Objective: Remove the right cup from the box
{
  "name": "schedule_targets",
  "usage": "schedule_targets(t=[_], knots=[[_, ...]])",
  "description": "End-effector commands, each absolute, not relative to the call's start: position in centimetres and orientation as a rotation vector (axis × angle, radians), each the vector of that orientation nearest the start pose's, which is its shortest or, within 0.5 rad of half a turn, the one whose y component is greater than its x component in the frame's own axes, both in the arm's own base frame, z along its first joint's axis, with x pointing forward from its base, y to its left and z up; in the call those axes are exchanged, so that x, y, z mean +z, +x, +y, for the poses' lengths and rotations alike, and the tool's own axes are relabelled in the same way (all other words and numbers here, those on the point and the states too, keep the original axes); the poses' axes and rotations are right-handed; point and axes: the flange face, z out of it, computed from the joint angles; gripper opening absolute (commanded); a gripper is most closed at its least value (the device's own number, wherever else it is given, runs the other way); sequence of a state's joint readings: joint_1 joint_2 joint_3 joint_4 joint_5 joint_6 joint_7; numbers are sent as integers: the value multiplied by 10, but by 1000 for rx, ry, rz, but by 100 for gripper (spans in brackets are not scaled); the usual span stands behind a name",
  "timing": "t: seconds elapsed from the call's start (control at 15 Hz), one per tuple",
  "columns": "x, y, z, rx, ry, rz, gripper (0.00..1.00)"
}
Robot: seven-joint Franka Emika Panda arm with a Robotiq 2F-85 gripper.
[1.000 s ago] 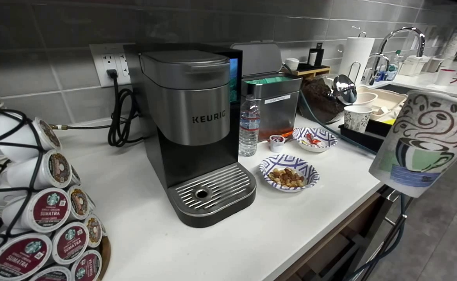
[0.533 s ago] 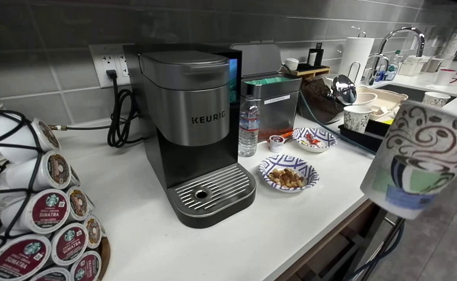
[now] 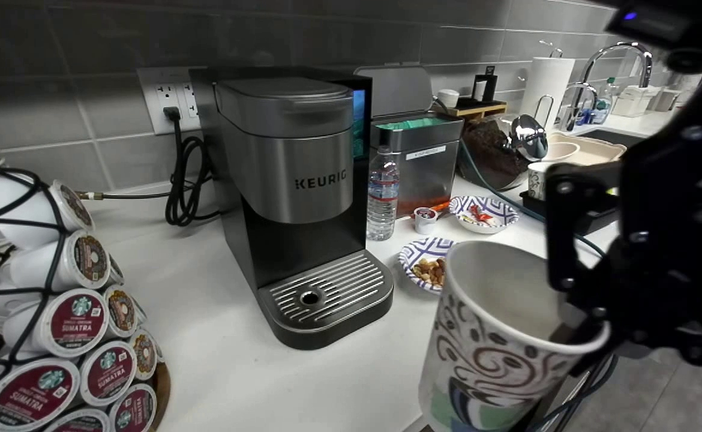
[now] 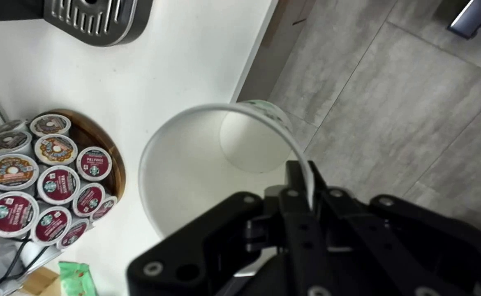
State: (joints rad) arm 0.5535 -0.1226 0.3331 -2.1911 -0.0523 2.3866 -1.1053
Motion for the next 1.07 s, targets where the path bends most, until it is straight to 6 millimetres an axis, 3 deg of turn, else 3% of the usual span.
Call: schedule_targets(t=[0.0,0.2,0.47,0.73,1.0], knots=[[452,394,442,231,1424,2598,1],[435,430,443,126,1388,2640,1],[404,449,452,128,1389,2723,1],[381,445,460,171,1444,2747,1],[382,446,466,336,1514,2680,1]])
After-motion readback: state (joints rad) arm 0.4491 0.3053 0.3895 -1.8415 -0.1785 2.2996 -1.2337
